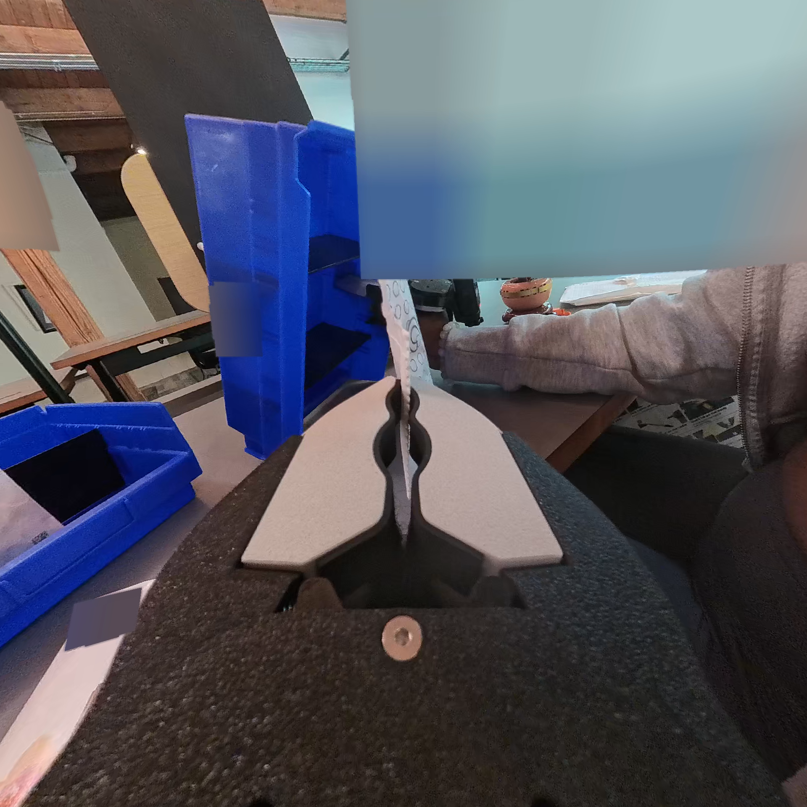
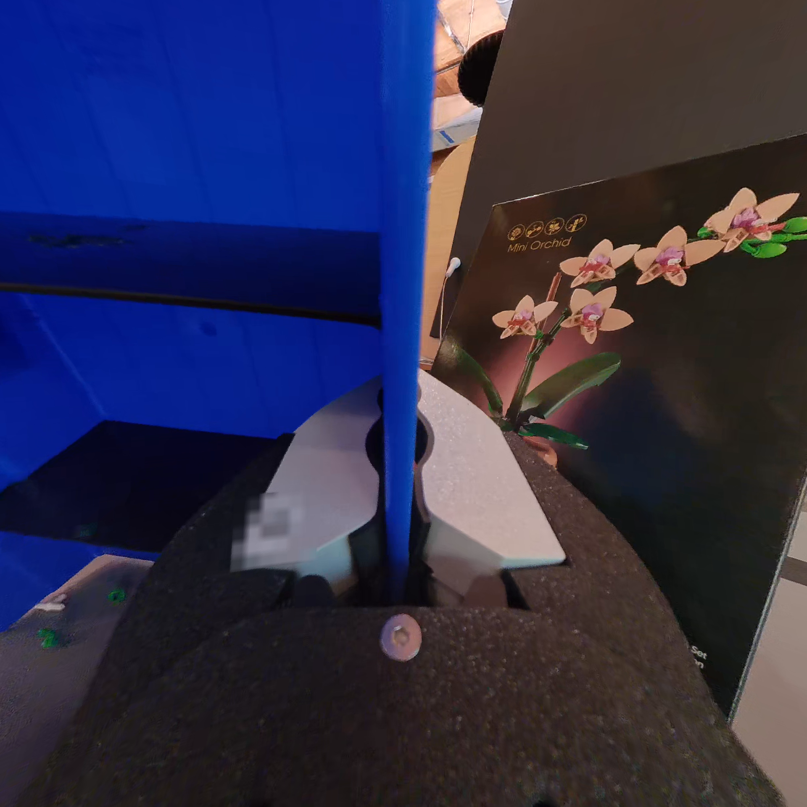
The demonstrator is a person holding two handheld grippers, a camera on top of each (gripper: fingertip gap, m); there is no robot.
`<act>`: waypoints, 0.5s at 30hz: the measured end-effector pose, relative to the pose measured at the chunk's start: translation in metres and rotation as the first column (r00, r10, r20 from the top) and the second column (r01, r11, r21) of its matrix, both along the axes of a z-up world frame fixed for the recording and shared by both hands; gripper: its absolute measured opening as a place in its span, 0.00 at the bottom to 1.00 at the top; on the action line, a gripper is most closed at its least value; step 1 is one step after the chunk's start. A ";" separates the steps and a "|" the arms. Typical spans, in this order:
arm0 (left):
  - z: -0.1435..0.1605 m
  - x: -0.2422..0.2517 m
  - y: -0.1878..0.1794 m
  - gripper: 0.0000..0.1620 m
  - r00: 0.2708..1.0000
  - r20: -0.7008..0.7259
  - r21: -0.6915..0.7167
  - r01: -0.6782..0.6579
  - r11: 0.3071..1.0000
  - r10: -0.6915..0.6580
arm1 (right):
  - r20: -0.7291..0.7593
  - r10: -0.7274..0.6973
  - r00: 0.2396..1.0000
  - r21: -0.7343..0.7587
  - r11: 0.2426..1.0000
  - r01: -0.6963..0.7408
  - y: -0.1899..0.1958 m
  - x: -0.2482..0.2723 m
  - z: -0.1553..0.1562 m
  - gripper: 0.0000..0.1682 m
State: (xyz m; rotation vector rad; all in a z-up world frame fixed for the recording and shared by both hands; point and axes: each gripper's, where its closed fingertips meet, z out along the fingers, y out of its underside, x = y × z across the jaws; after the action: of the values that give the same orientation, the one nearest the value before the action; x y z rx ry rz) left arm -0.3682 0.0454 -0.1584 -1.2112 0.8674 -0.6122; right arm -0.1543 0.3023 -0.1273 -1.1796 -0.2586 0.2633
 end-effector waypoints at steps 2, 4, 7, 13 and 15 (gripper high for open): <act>-0.001 0.001 0.000 0.00 1.000 -0.007 0.001 0.002 1.000 -0.002 | -0.012 -0.009 1.000 0.009 1.000 0.009 -0.001 0.002 0.002 0.02; 0.000 0.001 0.000 0.00 1.000 -0.003 0.002 0.003 1.000 -0.002 | -0.024 -0.006 1.000 0.012 1.000 0.006 -0.002 0.005 0.003 0.03; -0.001 0.000 0.001 0.00 1.000 0.002 0.000 0.000 1.000 0.000 | -0.022 -0.012 1.000 -0.002 1.000 0.012 -0.001 0.003 0.000 0.03; -0.013 0.008 -0.001 0.00 0.999 0.022 -0.038 0.035 0.999 -0.034 | -0.014 -0.009 1.000 -0.038 0.999 0.009 0.002 -0.004 -0.001 0.02; -0.017 0.017 0.002 0.00 0.995 0.092 -0.048 0.038 0.998 -0.034 | -0.055 0.001 0.998 -0.076 0.997 -0.006 0.004 -0.002 0.003 0.02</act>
State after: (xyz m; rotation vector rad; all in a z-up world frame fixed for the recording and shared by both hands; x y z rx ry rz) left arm -0.3512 0.0479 -0.1757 -1.2050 0.8030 -0.7165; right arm -0.1561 0.3058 -0.1242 -1.2450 -0.2037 0.3106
